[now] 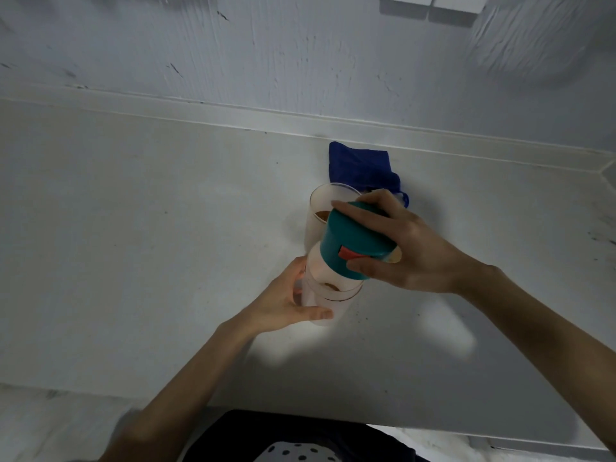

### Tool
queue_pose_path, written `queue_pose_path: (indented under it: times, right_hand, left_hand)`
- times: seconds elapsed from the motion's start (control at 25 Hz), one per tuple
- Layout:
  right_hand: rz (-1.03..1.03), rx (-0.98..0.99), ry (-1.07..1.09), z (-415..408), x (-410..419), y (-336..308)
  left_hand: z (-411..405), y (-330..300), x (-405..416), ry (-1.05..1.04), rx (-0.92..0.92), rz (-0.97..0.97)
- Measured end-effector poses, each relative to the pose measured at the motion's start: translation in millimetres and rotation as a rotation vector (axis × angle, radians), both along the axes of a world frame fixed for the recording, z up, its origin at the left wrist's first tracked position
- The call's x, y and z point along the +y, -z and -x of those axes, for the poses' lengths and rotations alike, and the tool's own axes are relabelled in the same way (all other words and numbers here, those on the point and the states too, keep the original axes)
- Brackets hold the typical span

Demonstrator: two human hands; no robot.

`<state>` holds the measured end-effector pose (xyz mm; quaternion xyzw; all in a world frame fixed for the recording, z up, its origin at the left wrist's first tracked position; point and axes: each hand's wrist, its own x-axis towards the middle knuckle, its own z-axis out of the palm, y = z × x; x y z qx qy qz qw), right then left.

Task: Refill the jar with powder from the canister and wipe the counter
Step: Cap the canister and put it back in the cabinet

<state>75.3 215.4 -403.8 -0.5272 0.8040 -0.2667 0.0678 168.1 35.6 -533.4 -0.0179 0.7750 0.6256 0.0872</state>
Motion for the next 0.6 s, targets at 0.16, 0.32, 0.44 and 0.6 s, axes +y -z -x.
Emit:
queue_pose_path:
  times: [0.16, 0.32, 0.44, 0.6]
  right_hand:
    - [0.041, 0.001, 0.024, -3, -2, 5]
    - [0.055, 0.012, 0.036, -5, -2, 11]
    - [0.05, 0.03, 0.048, -9, -2, 16]
    - [-0.028, 0.021, 0.087, -13, -4, 18]
  left_hand:
    - [0, 0, 1, -0.012, -0.006, -0.016]
    - [0, 2, 1, -0.017, 0.0, -0.023]
    - [0, 2, 3, -0.024, -0.003, -0.031]
    - [0, 0, 4, -0.022, 0.009, -0.037]
